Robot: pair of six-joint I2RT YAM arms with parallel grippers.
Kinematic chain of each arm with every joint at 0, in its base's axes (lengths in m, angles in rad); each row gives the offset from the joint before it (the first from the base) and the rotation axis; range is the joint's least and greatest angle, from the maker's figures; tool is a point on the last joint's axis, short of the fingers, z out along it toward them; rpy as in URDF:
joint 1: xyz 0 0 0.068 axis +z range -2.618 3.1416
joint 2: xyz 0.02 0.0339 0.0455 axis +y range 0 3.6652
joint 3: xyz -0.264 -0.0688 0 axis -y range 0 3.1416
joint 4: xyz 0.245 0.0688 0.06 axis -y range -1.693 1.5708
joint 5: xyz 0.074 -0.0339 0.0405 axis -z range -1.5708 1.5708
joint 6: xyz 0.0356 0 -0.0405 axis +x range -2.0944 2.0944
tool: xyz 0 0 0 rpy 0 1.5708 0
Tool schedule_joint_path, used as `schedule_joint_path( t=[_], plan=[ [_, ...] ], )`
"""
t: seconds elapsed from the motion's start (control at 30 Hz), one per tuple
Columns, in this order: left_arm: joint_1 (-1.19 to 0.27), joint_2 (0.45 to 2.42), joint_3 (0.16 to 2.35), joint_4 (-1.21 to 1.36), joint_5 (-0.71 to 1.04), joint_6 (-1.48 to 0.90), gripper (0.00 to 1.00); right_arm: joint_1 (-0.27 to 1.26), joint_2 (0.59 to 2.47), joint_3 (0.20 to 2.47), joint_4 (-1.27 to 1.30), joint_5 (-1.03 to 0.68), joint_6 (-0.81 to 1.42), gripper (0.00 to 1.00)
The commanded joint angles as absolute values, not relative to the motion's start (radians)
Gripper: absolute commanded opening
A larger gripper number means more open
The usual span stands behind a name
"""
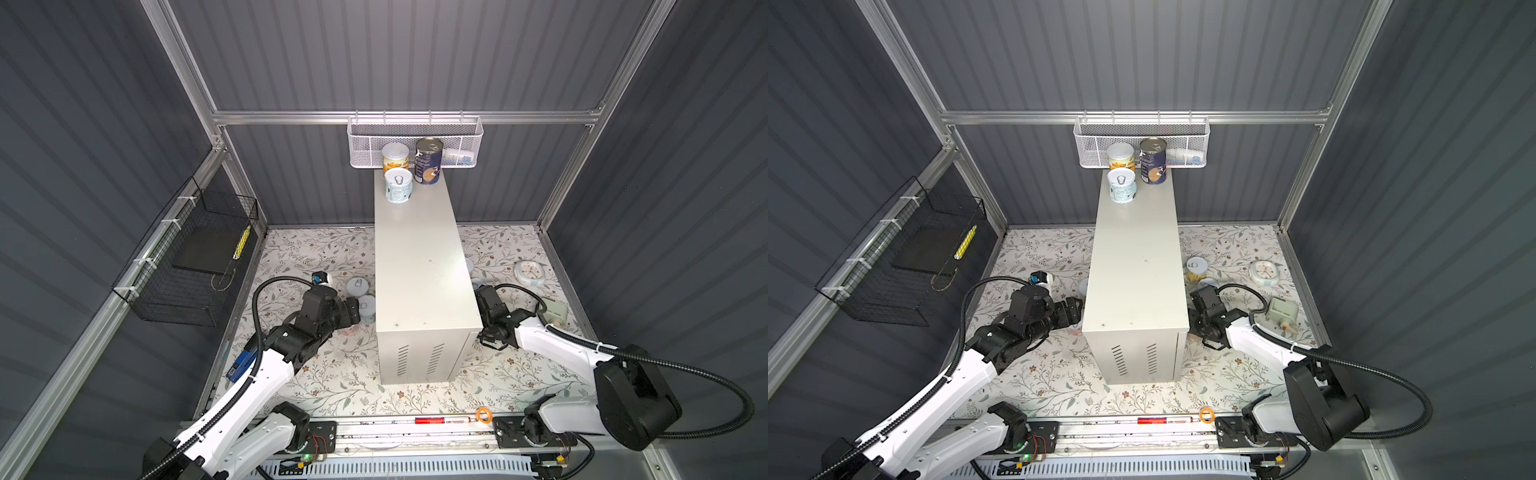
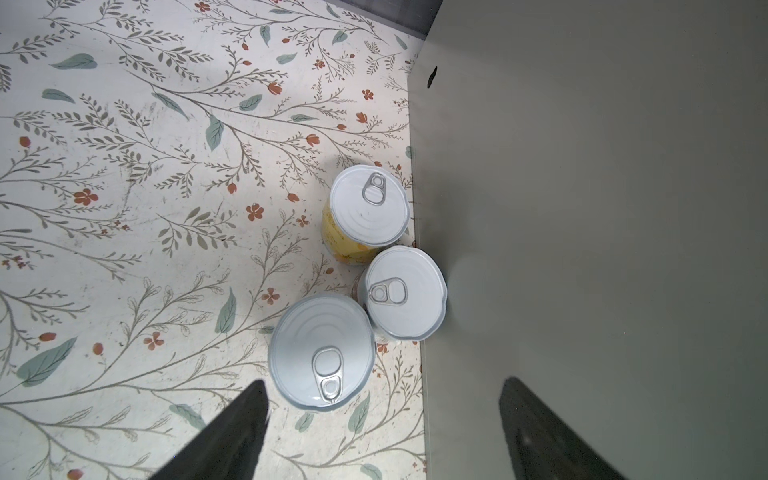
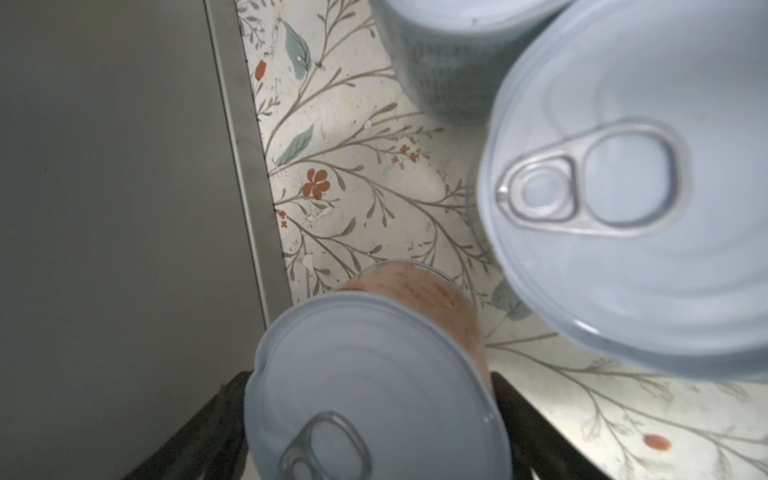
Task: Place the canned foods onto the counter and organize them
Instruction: 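Withdraw the left gripper down over the floor cans while the right gripper lowers, then close the right gripper around the orange-labelled white-lidded can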
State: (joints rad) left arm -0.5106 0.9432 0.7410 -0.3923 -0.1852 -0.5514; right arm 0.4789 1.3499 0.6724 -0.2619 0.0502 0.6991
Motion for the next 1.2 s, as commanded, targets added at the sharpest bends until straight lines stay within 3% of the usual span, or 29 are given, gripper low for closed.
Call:
schedule_joint_path(
  t=[0.0,0.3,0.6,0.7,0.93,1.0,1.1,1.17],
  plan=[
    [-0.506,0.946,0.738,-0.368,-0.173,-0.568,0.88,0.482,1.381,0.68,-0.265,0.089,0.698,0.83],
    [-0.507,0.951,0.749,-0.38,-0.185,-0.565,0.88,0.483,1.463,0.72,-0.282,0.111,0.694,0.9],
    [-0.506,0.961,0.747,-0.376,-0.184,-0.56,0.88,0.482,1.475,0.736,-0.274,0.133,0.683,0.84],
    [-0.506,0.966,0.746,-0.373,-0.181,-0.562,0.88,0.482,1.479,0.739,-0.278,0.132,0.681,0.72],
    [-0.506,0.981,0.742,-0.356,-0.179,-0.558,0.88,0.482,1.459,0.734,-0.285,0.125,0.667,0.55],
    [-0.506,0.989,0.744,-0.354,-0.177,-0.555,0.88,0.484,1.445,0.734,-0.292,0.121,0.663,0.42],
    [-0.506,0.992,0.743,-0.347,-0.179,-0.553,0.88,0.491,1.408,0.735,-0.312,0.119,0.659,0.03],
    [-0.506,0.992,0.744,-0.345,-0.18,-0.548,0.88,0.496,1.377,0.739,-0.337,0.123,0.655,0.0]
  ],
)
